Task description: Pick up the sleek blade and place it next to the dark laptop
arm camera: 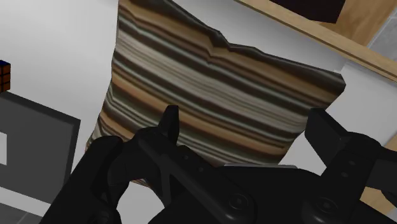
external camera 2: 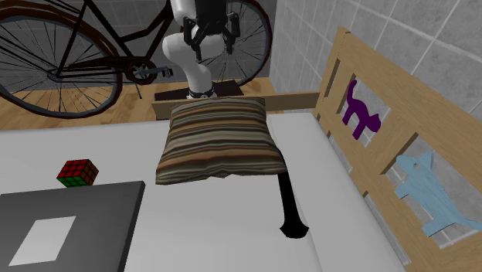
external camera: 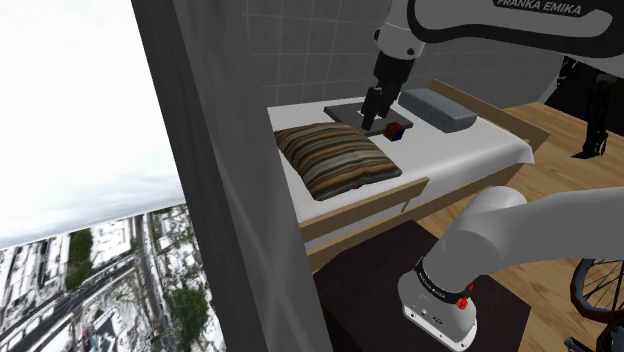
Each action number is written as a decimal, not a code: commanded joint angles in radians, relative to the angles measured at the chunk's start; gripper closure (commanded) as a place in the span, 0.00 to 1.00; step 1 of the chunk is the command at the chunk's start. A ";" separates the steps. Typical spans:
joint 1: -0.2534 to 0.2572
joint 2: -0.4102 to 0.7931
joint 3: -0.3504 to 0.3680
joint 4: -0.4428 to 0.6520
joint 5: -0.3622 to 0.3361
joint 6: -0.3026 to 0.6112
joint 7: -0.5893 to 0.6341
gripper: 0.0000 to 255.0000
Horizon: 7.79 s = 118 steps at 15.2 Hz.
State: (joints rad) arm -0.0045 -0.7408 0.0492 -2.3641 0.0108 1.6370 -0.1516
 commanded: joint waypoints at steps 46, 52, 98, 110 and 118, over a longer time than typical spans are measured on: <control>0.008 1.243 0.144 0.764 -0.142 0.444 0.701 0.00; 0.008 1.245 0.144 0.765 -0.143 0.444 0.701 1.00; -0.249 0.635 -0.004 0.192 -0.033 0.428 0.264 1.00; -0.375 0.495 -0.172 0.029 -0.073 0.458 -0.005 1.00; -0.376 0.544 -0.176 -0.035 -0.071 0.572 -0.006 1.00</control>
State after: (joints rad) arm -0.3799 -0.2066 -0.1260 -2.3935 -0.0611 2.1946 -0.1566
